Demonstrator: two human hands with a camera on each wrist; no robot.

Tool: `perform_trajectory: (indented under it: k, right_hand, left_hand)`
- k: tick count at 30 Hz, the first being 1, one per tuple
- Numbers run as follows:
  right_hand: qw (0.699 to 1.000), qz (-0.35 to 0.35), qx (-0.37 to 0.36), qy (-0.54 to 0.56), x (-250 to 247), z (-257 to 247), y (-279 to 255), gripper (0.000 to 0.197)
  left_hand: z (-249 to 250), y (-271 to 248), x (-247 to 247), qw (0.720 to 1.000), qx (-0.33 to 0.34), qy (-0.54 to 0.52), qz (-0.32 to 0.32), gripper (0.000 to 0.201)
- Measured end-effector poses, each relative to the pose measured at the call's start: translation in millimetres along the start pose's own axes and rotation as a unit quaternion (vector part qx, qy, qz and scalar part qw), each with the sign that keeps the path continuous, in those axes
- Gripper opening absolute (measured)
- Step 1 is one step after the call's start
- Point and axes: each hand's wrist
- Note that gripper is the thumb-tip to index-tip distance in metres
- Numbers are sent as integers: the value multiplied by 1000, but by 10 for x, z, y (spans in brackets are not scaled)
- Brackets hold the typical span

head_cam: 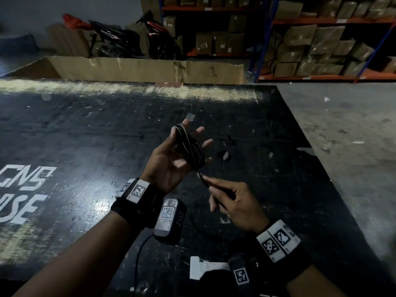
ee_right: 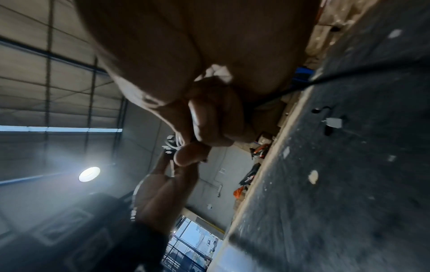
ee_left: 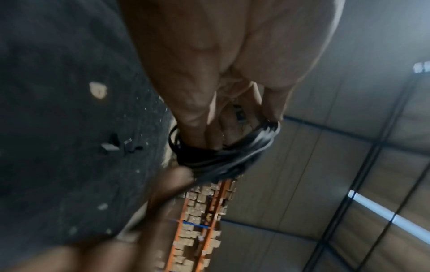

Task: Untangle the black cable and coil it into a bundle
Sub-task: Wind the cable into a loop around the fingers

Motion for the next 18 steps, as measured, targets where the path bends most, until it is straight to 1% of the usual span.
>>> perform_trajectory:
  k: [2,5,6,7,9,10,12,14,16,18]
  right_hand:
    - [999,13,30,14,-60,106,-4,27]
    - [994,32,89,47,-209,248,19,21]
    - [995,28,96,21,-264,271,26,22]
    - [994,23,99,-32,-322,299,47,24]
    - [988,4,91,-122,-432,305,109,25]
    - [986,-1,84,-147,-477,272,151,24]
    - [982,-2,65,-177,-583,195,268,24]
    - [976,-8,53,-209,-665,47,393,26]
    - [965,-27,43,-257,-701,-159,510,27]
    - [951,-58,50,-300,-678,-380,600,31]
  left_hand:
    - [66,-23,50,998,1,-33,-46,47]
    - [167,-108,89,990,-26,-64,-122,46]
    - [195,-150,114,987,-43,-64,-141,46]
    - [208,-189,127,985,-61,-56,-154,45]
    - [173,-284,153,981,-94,-3,-172,43]
    - [132,-332,163,976,-112,19,-184,41]
    - [10,-419,170,964,-161,17,-211,42]
    - [-111,-510,156,953,-204,39,-219,48]
    - [-226,-559,112,944,-231,123,-200,55]
    - [-338,-548,43,935,-238,190,-182,61]
Point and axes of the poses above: each hand's wrist, its own y-axis towards the middle knuckle, its own x-axis out of the palm, z = x × y, and after that the axes turned 9 degrees about -z, right-handed
